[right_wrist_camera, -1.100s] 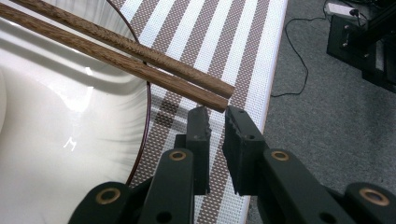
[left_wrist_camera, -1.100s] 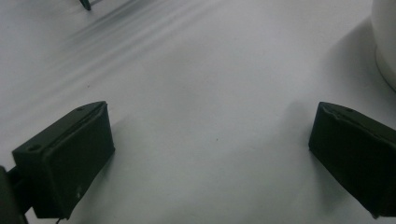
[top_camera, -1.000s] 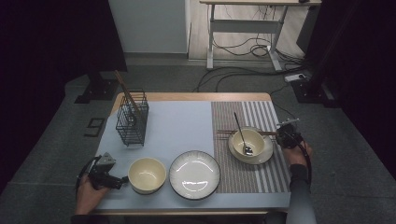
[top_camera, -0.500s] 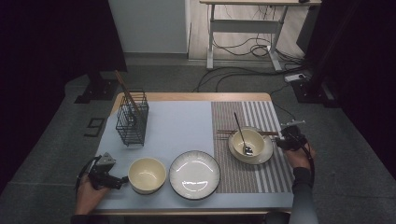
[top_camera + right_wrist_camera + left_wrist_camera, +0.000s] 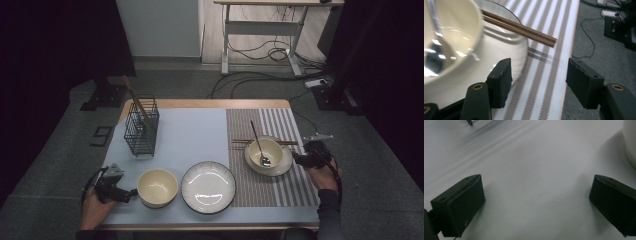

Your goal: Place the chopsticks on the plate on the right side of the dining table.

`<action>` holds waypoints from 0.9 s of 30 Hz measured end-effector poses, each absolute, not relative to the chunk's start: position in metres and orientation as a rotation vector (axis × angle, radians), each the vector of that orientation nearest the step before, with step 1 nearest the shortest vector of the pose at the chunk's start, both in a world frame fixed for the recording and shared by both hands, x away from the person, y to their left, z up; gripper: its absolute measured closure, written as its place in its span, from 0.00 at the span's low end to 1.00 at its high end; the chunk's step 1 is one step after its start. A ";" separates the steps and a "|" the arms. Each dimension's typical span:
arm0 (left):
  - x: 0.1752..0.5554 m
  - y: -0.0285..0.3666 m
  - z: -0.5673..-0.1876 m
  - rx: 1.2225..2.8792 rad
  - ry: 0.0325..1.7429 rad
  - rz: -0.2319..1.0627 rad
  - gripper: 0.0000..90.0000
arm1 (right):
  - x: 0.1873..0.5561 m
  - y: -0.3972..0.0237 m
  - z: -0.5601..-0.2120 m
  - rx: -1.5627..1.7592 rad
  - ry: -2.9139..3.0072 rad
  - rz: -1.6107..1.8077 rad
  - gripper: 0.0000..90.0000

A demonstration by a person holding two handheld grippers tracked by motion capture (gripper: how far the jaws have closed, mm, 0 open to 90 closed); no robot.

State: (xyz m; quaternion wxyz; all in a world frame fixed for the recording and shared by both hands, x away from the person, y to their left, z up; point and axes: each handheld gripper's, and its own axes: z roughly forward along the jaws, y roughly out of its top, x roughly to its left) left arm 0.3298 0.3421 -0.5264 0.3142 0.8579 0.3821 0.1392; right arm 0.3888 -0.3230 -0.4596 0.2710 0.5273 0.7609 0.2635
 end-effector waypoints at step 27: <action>0.330 0.342 -0.526 2.261 1.007 0.366 0.00 | 0.405 -0.268 -0.459 1.427 2.124 0.770 0.72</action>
